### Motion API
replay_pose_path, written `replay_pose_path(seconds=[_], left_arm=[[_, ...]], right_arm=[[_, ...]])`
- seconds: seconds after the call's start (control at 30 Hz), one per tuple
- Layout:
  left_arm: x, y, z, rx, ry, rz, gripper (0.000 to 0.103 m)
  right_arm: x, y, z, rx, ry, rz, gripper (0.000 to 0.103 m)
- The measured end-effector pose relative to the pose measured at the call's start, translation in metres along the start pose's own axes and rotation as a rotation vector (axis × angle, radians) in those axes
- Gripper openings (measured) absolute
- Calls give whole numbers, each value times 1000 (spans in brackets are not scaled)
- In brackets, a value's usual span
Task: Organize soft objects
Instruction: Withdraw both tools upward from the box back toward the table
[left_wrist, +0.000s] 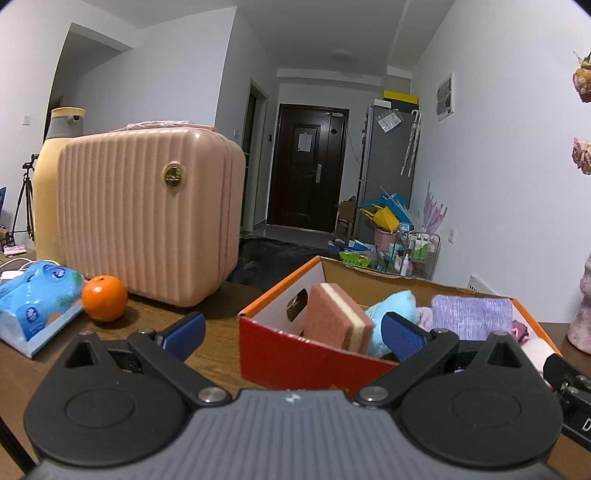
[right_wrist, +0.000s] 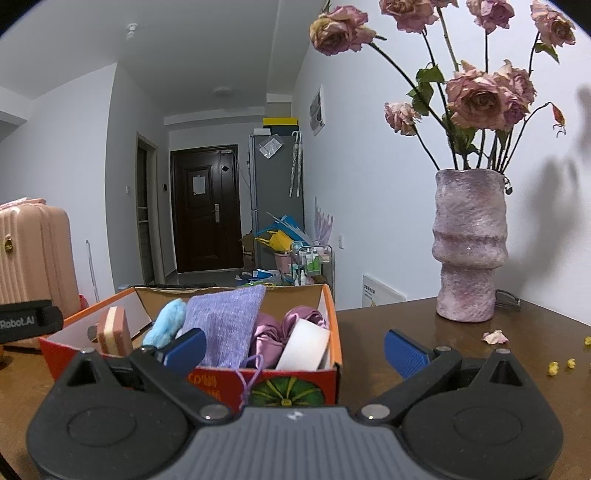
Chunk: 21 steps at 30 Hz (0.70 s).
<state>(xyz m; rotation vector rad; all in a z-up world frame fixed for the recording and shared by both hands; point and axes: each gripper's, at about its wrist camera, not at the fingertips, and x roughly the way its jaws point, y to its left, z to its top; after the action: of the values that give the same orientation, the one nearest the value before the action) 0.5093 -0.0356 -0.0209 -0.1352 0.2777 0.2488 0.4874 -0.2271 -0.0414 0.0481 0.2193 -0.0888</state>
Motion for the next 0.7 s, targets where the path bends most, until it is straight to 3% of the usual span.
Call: replay_pose_path(seconds=[0.7], left_arm=[[-69,34,-18,30,14,-14,103]], right_arm=[[-75,-12,-15,-15,9,10,103]])
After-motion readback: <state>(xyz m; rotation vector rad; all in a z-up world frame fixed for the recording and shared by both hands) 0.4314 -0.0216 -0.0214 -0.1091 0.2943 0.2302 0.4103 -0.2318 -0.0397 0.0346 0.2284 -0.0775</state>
